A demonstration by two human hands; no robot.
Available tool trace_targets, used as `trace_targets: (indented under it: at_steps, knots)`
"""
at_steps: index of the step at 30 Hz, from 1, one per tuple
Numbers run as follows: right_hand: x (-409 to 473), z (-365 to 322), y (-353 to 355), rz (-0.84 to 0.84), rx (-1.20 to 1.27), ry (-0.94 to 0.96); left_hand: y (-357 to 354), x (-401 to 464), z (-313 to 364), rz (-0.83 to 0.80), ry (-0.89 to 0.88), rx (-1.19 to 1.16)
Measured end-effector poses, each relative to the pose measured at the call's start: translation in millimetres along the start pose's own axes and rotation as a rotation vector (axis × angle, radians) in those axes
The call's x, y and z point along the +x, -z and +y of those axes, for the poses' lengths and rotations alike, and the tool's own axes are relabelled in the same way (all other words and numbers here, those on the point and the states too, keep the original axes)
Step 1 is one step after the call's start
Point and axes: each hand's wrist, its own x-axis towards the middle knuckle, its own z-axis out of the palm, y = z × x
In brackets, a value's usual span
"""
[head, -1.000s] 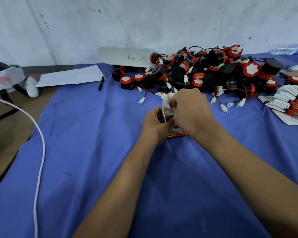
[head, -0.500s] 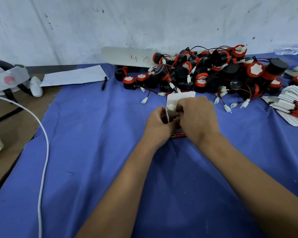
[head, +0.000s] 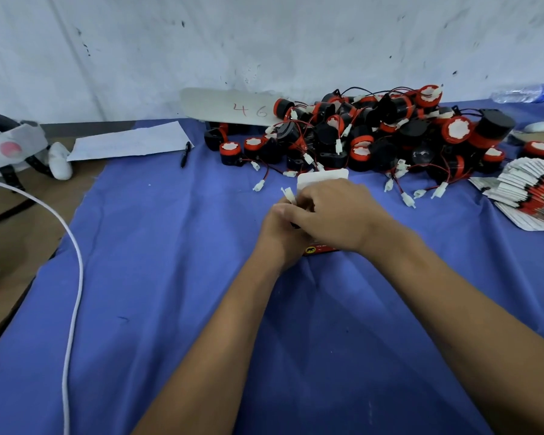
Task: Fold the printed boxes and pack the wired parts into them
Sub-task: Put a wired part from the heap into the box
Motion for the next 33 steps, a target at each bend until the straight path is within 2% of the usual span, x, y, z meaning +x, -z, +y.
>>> trace_targets:
  at_steps: [3,7,12,16,23,28,33]
  knots:
    - [2,-9,-3,0.071,0.022,-0.087,1,0,3,-0.020,-0.078,0.138]
    - [4,-14,-7,0.166,0.086,-0.129,2,-5,4,0.024,-0.052,-0.033]
    - [5,-1,-3,0.241,0.283,-0.095,0,-8,5,0.041,0.081,-0.225]
    - [5,11,2,0.295,0.312,-0.075,0,-8,2,0.040,0.099,-0.223]
    - [4,15,-4,0.278,0.269,-0.022,-1,-9,-2,0.047,0.050,-0.209]
    - [4,11,-9,0.178,0.091,-0.021,-1,-7,-4,0.055,0.039,-0.181]
    - [-2,12,-9,0.141,0.024,0.038,-2,-6,-9,0.060,0.040,-0.179]
